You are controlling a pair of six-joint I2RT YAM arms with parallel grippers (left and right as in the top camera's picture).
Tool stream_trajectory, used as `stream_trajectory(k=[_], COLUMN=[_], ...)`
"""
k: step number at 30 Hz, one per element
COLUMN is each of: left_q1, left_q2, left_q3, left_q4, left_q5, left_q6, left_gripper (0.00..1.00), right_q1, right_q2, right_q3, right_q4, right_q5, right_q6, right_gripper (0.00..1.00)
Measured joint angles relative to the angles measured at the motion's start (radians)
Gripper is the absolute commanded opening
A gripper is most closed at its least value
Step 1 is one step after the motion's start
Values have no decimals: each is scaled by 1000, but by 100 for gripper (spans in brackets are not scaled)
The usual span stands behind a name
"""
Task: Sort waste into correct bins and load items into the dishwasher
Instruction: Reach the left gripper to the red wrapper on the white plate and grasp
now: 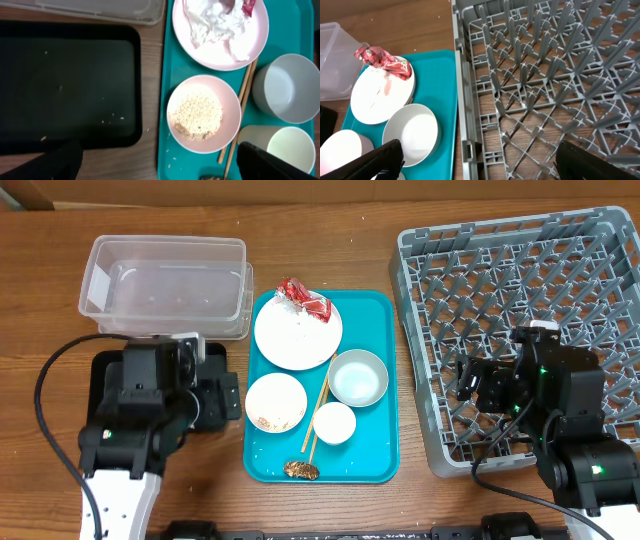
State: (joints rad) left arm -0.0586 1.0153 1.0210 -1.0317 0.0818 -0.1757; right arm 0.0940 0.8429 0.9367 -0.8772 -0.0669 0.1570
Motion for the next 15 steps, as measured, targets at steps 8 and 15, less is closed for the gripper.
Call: stream_trajectory(k=[8,15], left_q1=[-37,-148], left_q2=[140,382], left_q3=[34,203], left_q4=[171,231], left_q5=[74,37], left_q6=[0,0], left_gripper=[97,91], right_q1=[0,0], right_q2=[0,0], right_q3=[0,0], right_q4=[-5,-5], right_q5=[-7,-7], right_q6=[1,0], right_gripper=[100,100])
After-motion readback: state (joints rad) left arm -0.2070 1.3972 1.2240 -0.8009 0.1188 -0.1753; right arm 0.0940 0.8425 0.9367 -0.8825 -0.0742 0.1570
